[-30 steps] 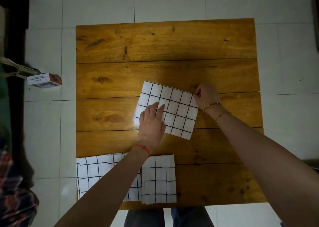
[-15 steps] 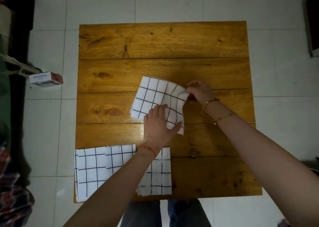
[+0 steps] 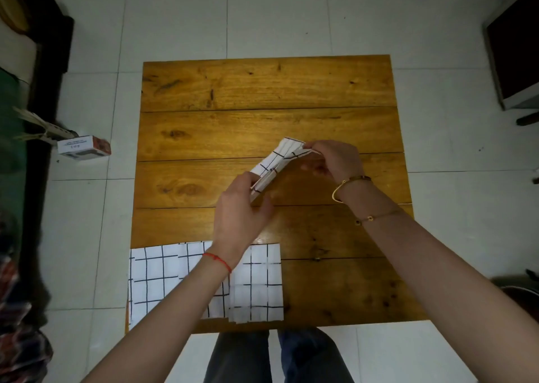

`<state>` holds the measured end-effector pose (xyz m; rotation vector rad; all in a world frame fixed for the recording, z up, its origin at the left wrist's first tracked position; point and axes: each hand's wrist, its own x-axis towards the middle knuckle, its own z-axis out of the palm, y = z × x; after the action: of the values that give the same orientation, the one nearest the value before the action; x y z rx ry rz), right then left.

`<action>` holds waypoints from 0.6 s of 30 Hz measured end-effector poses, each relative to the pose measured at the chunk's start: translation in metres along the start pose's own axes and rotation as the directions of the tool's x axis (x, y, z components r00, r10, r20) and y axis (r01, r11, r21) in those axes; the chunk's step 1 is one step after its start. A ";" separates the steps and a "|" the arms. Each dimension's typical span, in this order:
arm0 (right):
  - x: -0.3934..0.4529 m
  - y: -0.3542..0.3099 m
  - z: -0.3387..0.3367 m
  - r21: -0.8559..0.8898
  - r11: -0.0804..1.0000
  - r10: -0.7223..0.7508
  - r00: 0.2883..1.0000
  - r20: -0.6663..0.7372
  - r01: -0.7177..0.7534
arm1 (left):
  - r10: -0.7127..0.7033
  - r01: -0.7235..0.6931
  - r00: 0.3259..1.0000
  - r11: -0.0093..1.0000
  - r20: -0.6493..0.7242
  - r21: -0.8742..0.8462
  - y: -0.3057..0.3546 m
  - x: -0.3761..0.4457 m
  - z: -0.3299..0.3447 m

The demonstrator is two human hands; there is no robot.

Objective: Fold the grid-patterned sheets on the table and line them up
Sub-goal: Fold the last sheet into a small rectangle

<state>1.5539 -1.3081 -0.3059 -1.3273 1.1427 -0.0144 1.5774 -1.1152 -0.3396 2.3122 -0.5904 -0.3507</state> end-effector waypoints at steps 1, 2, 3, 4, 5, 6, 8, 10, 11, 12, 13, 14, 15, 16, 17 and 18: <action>-0.003 -0.001 -0.003 0.009 1.000 0.009 1.000 0.016 -0.009 | -0.012 0.012 1.000 1.000 0.000 0.007 -0.002 0.000 -0.006; -0.006 -0.001 -0.007 0.023 1.000 0.018 0.999 0.041 -0.019 | -0.012 0.012 1.000 1.000 0.003 0.016 -0.005 0.000 -0.011; -0.010 -0.001 -0.012 0.037 0.999 0.030 0.997 0.076 -0.033 | 0.000 0.000 1.000 1.000 0.007 0.026 -0.006 0.001 -0.017; -0.014 -0.001 -0.018 0.040 0.998 0.037 0.992 0.120 -0.042 | 0.011 -0.012 1.000 0.999 0.018 0.031 -0.007 0.002 -0.023; -0.018 -0.001 -0.024 0.019 0.999 0.033 0.985 0.170 -0.037 | 0.013 -0.014 0.999 1.000 0.039 0.023 -0.007 0.004 -0.030; -0.021 0.000 -0.031 -0.029 0.999 0.018 0.976 0.219 -0.012 | 0.006 -0.006 0.998 1.000 0.069 0.007 -0.006 0.006 -0.037; -0.027 0.000 -0.042 -0.166 0.982 -0.037 0.953 0.302 0.091 | -0.014 0.021 0.986 0.999 0.166 -0.041 -0.005 0.011 -0.051; -0.031 -0.001 -0.051 -0.264 0.945 -0.102 0.939 0.328 0.195 | -0.021 0.067 0.962 0.984 0.271 -0.163 -0.003 0.016 -0.061; -0.032 -0.001 -0.055 -0.289 0.929 -0.134 0.937 0.322 0.232 | -0.023 0.106 0.948 0.963 0.317 -0.248 -0.002 0.019 -0.066; -0.032 -0.001 -0.058 -0.300 0.919 -0.159 0.937 0.310 0.255 | -0.021 0.142 0.936 0.936 0.352 -0.323 -0.001 0.022 -0.069; -0.031 -0.002 -0.060 -0.297 0.918 -0.172 0.939 0.299 0.263 | -0.015 0.160 0.928 0.918 0.371 -0.364 -0.001 0.026 -0.070; -0.029 -0.002 -0.062 -0.287 0.921 -0.180 0.941 0.286 0.263 | -0.005 0.154 0.927 0.917 0.375 -0.368 -0.001 0.030 -0.070; -0.026 -0.001 -0.061 -0.285 0.920 -0.190 0.942 0.276 0.268 | 0.005 0.132 0.930 0.929 0.367 -0.346 -0.003 0.036 -0.069; -0.021 0.001 -0.060 -0.299 0.913 -0.202 0.943 0.264 0.279 | 0.020 0.094 0.936 0.948 0.352 -0.304 -0.005 0.041 -0.066; -0.016 0.003 -0.058 -0.325 0.901 -0.209 0.944 0.256 0.288 | 0.039 0.044 0.944 0.969 0.327 -0.243 -0.010 0.046 -0.060; -0.010 0.006 -0.055 -0.353 0.889 -0.211 0.946 0.244 0.290 | 0.058 -0.002 0.953 0.983 0.298 -0.185 -0.014 0.050 -0.053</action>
<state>1.5097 -1.3407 -0.2943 -1.7812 0.8178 0.1595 1.6460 -1.1008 -0.3155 2.0849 -0.7098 -0.7236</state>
